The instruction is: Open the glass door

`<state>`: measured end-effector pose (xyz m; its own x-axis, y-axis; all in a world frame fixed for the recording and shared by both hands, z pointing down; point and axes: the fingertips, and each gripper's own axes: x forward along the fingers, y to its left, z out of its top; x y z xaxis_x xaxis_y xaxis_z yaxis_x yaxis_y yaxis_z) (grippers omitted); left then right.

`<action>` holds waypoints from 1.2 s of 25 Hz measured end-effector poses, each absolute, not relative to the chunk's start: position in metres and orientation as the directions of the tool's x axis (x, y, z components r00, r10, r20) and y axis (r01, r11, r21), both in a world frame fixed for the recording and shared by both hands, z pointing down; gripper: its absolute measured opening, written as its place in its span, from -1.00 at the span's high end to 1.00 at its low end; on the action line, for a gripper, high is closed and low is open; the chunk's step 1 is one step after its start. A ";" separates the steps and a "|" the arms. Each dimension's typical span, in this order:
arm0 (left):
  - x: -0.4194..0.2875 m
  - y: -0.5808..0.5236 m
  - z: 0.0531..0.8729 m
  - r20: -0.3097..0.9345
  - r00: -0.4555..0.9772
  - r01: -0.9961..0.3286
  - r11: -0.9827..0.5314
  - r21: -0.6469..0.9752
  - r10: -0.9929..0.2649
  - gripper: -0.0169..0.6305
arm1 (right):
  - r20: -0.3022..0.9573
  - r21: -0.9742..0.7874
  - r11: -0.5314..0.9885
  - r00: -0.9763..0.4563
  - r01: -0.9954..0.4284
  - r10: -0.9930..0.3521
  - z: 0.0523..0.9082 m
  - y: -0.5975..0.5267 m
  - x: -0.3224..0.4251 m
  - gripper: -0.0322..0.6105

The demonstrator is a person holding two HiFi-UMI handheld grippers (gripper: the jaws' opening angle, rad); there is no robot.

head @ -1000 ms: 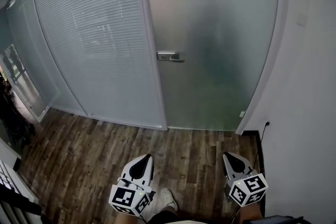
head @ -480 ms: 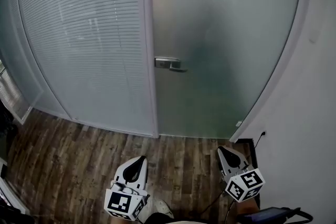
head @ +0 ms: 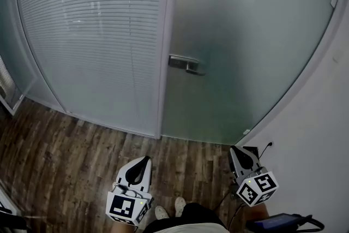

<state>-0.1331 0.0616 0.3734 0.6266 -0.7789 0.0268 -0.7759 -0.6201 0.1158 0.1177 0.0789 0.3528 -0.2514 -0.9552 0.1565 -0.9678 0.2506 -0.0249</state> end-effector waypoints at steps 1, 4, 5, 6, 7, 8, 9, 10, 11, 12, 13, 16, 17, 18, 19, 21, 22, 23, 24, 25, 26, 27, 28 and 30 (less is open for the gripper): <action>-0.135 0.056 0.374 0.028 0.621 -0.780 -0.614 0.120 -0.783 0.95 | 0.153 -0.022 0.257 -0.257 -0.966 -0.954 0.351 0.072 0.115 0.89; -0.137 0.041 0.372 0.032 0.614 -0.786 -0.607 0.116 -0.788 0.95 | 0.137 -0.031 0.276 -0.278 -0.961 -0.951 0.350 0.050 0.110 0.89; -0.137 0.035 0.372 0.034 0.612 -0.788 -0.605 0.116 -0.790 0.95 | 0.133 -0.035 0.284 -0.286 -0.958 -0.949 0.351 0.043 0.109 0.89; -0.136 0.028 0.371 0.036 0.609 -0.790 -0.602 0.117 -0.793 0.95 | 0.128 -0.038 0.293 -0.295 -0.955 -0.947 0.351 0.035 0.108 0.89; -0.133 0.021 0.370 0.036 0.607 -0.792 -0.600 0.116 -0.794 0.95 | 0.122 -0.043 0.301 -0.304 -0.953 -0.945 0.352 0.027 0.109 0.89; -0.128 0.013 0.368 0.037 0.607 -0.792 -0.600 0.112 -0.794 0.95 | 0.117 -0.049 0.307 -0.311 -0.950 -0.943 0.352 0.019 0.112 0.89; -0.122 0.004 0.367 0.038 0.608 -0.792 -0.602 0.106 -0.793 0.95 | 0.113 -0.054 0.313 -0.317 -0.948 -0.942 0.352 0.011 0.115 0.89; -0.114 -0.005 0.366 0.039 0.611 -0.790 -0.605 0.099 -0.791 0.95 | 0.109 -0.058 0.316 -0.321 -0.947 -0.941 0.352 0.001 0.120 0.89; -0.106 -0.015 0.365 0.041 0.614 -0.788 -0.609 0.093 -0.788 0.95 | 0.106 -0.059 0.318 -0.323 -0.946 -0.941 0.353 -0.009 0.126 0.89; -0.096 -0.025 0.364 0.042 0.617 -0.786 -0.612 0.087 -0.786 0.95 | 0.103 -0.061 0.319 -0.324 -0.946 -0.940 0.353 -0.019 0.133 0.89; -0.087 -0.036 0.364 0.042 0.618 -0.785 -0.614 0.083 -0.785 0.95 | 0.098 -0.063 0.322 -0.327 -0.945 -0.940 0.354 -0.030 0.140 0.89; -0.059 -0.069 0.362 0.036 0.613 -0.789 -0.608 0.088 -0.789 0.95 | 0.088 -0.057 0.349 -0.353 -0.935 -0.931 0.354 -0.065 0.161 0.89; -0.049 -0.080 0.359 0.032 0.610 -0.790 -0.606 0.093 -0.791 0.95 | 0.086 -0.051 0.362 -0.365 -0.931 -0.927 0.352 -0.076 0.169 0.89; -0.040 -0.090 0.355 0.029 0.608 -0.792 -0.603 0.097 -0.794 0.95 | 0.086 -0.048 0.372 -0.375 -0.927 -0.923 0.349 -0.086 0.178 0.89; -0.031 -0.100 0.350 0.029 0.603 -0.796 -0.598 0.100 -0.798 0.95 | 0.089 -0.048 0.379 -0.382 -0.924 -0.920 0.345 -0.098 0.187 0.89; -0.018 -0.121 0.345 0.048 0.582 -0.812 -0.576 0.098 -0.812 0.95 | 0.100 -0.074 0.391 -0.397 -0.917 -0.912 0.344 -0.127 0.204 0.89; -0.012 -0.133 0.345 0.064 0.568 -0.822 -0.561 0.097 -0.821 0.95 | 0.107 -0.093 0.401 -0.409 -0.911 -0.906 0.347 -0.144 0.211 0.89; -0.006 -0.146 0.347 0.078 0.555 -0.831 -0.547 0.098 -0.828 0.95 | 0.112 -0.109 0.411 -0.422 -0.905 -0.900 0.350 -0.161 0.218 0.89; 0.000 -0.159 0.349 0.089 0.543 -0.839 -0.535 0.100 -0.835 0.95 | 0.117 -0.119 0.421 -0.434 -0.899 -0.893 0.353 -0.178 0.225 0.89; 0.005 -0.168 0.350 0.098 0.533 -0.845 -0.524 0.104 -0.840 0.95 | 0.121 -0.124 0.431 -0.444 -0.894 -0.888 0.355 -0.192 0.230 0.89; 0.010 -0.175 0.350 0.105 0.525 -0.850 -0.516 0.106 -0.844 0.95 | 0.123 -0.124 0.439 -0.452 -0.890 -0.883 0.355 -0.202 0.235 0.89; 0.015 -0.179 0.349 0.111 0.519 -0.854 -0.509 0.104 -0.848 0.95 | 0.124 -0.122 0.446 -0.460 -0.887 -0.879 0.354 -0.210 0.239 0.89; 0.018 -0.182 0.347 0.114 0.513 -0.858 -0.504 0.102 -0.851 0.95 | 0.124 -0.119 0.454 -0.467 -0.883 -0.875 0.353 -0.216 0.242 0.89; 0.024 -0.192 0.345 0.118 0.507 -0.862 -0.497 0.102 -0.854 0.95 | 0.126 -0.117 0.473 -0.486 -0.873 -0.865 0.352 -0.229 0.244 0.89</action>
<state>0.0238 -0.1916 0.3449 0.5065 -0.8542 0.1175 -0.8618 -0.4970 0.1020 0.2442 -0.2288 0.3525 -0.4856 -0.8651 0.1258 -0.8732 0.4732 -0.1166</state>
